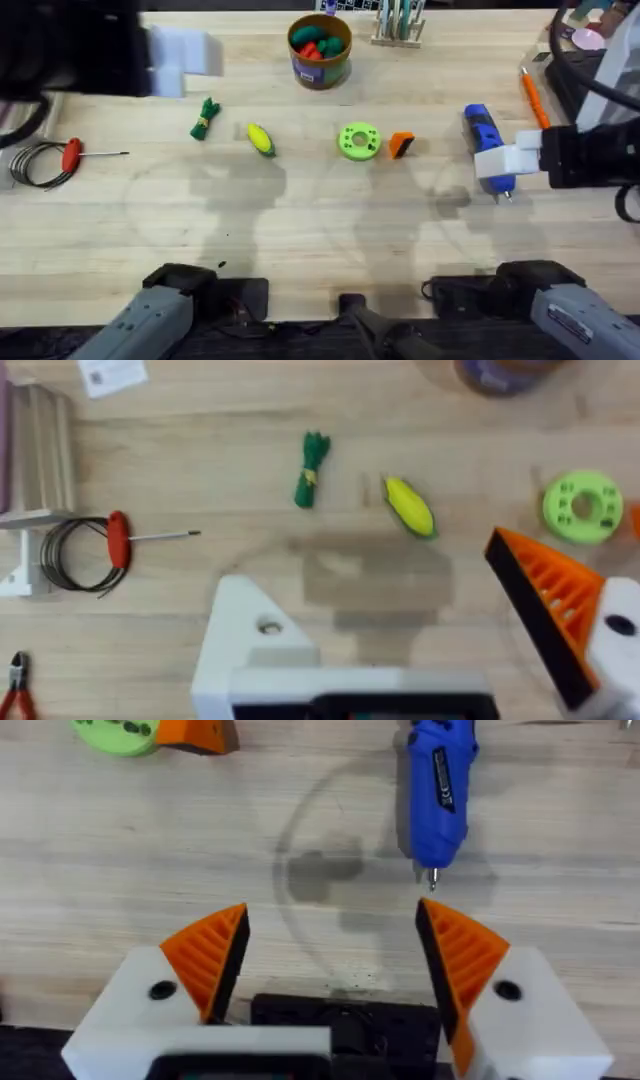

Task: Pick up the gripper from the table and insert it into the empty holder that is missing its gripper. Then pick up a screw, insert it into the mounting hole, and use the screwdriver to tighten it. Finally, clean up the table by picking up the vegetable and placing it into the bucket.

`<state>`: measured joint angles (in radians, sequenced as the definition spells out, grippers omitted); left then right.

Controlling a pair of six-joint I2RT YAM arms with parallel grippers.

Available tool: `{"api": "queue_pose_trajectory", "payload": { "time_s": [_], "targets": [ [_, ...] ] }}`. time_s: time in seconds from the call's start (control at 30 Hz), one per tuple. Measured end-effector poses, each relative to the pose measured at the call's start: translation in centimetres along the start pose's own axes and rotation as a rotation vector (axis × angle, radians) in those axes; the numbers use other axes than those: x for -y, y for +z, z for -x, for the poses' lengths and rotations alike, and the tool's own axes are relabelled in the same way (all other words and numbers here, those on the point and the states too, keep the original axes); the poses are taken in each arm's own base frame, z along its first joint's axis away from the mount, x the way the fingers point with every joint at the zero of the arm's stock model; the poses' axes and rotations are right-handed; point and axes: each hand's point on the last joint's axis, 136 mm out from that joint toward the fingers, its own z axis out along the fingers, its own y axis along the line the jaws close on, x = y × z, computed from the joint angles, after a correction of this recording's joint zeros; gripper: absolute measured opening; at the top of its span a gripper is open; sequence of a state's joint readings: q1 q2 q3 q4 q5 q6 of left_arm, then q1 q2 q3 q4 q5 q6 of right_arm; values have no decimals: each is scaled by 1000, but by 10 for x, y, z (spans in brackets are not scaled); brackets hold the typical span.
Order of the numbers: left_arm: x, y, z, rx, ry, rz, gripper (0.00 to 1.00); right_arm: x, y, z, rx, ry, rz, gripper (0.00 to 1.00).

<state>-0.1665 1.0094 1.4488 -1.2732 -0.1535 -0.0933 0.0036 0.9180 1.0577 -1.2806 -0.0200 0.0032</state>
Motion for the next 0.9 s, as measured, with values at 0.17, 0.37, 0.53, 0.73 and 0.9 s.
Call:
{"api": "queue_pose_trajectory", "payload": {
  "time_s": [0.17, 0.37, 0.53, 0.73, 0.9],
  "targets": [
    [-21, -14, -4, 158, -88, 34, 985, 0, 0, 0, -1, 0, 0, 992],
    [-24, -1, -17, 315, -137, 10, 985, 0, 0, 0, -1, 0, 0, 991],
    [-16, 25, -28, 445, -144, -45, 985, 0, 0, 0, -1, 0, 0, 991],
    [-5, 48, -30, 642, -121, -114, 985, 0, 0, 0, -1, 0, 0, 991],
    [3, 66, -35, 778, -96, -157, 985, 0, 0, 0, -1, 0, 0, 991]
  ]
}}
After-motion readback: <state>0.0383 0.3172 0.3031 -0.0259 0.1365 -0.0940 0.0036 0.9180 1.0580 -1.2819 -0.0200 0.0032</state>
